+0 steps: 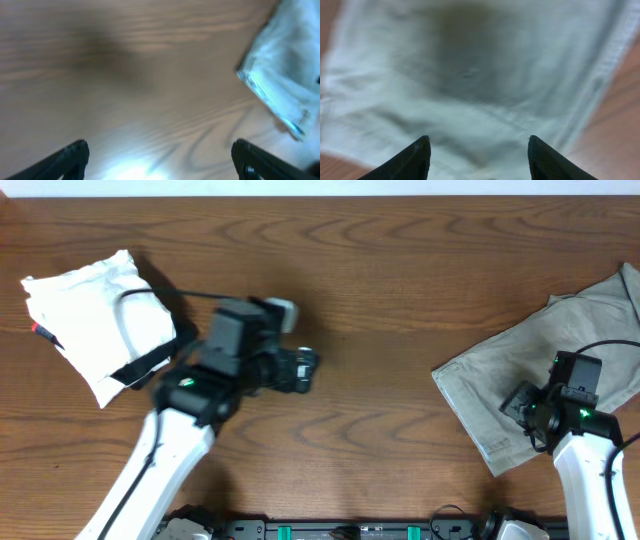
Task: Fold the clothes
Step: 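Drag the khaki trousers toward the table center with the right gripper, then grasp the trousers' waist end with the left gripper and pull left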
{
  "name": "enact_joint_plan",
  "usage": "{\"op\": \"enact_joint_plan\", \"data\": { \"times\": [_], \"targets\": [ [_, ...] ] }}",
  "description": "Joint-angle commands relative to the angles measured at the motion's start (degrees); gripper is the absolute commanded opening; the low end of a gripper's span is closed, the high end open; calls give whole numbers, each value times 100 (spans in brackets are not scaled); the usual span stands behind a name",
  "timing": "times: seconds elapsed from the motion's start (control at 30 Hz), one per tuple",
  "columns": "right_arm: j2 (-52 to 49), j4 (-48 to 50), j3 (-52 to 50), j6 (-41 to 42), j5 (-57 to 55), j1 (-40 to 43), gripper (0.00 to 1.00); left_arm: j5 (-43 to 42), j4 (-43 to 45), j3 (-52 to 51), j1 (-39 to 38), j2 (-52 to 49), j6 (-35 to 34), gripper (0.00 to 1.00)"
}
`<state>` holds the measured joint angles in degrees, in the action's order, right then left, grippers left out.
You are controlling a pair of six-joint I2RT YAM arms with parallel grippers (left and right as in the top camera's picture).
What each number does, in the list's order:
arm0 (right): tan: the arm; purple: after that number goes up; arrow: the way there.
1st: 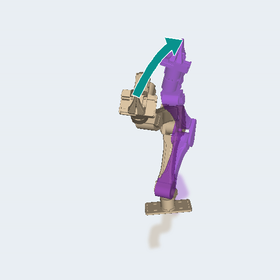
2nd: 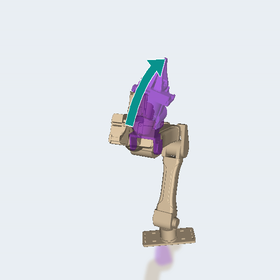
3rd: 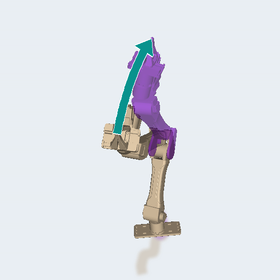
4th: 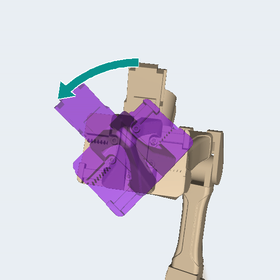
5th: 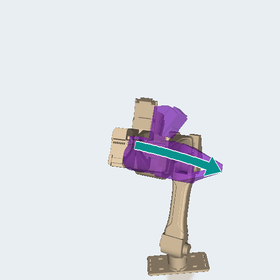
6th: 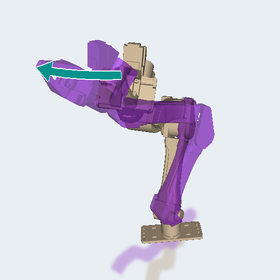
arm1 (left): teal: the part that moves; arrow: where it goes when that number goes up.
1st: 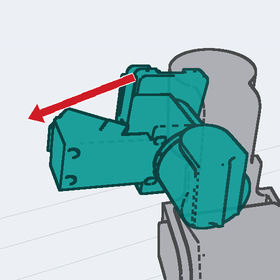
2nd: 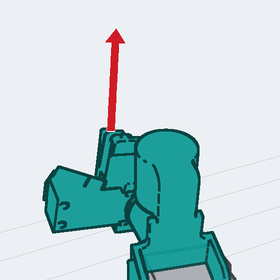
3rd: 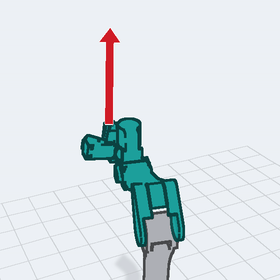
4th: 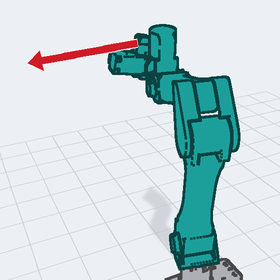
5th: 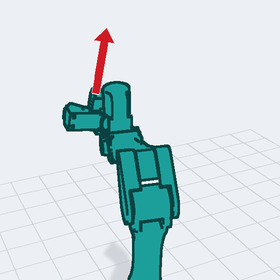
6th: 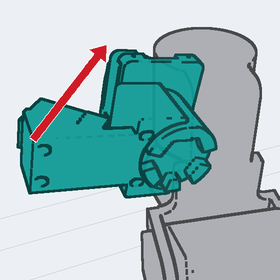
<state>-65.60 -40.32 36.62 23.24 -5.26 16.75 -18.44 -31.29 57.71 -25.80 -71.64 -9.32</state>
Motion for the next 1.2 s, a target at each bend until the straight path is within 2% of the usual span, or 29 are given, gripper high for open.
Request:
{"op": "enact_joint_plan", "data": {
  "times": [0.0,0.23,0.37,0.53,0.7,1.0,1.17],
  "targets": [
    [-282,13,37,52,-791,59,61,-66,374,81,-533,-498,-446,93],
    [-1401,302,35,151,-881,52,61,-63,1064,81,-1331,-1434,-496,94],
    [-2096,737,33,-378,-310,-7,61,-61,1064,81,-1414,-1539,-496,94],
    [-2761,1161,35,-426,584,-352,61,-37,1071,81,-1401,-1539,-492,98],
    [-3032,1587,35,-389,1392,-1001,60,63,1176,81,-1370,-1539,-479,99],
    [-3032,2006,35,181,1515,-2457,61,328,1276,81,-1259,-1539,-474,98],
    [-3032,2610,39,634,1707,-3123,62,326,1279,81,-1117,-1539,-476,98]
  ]
}}
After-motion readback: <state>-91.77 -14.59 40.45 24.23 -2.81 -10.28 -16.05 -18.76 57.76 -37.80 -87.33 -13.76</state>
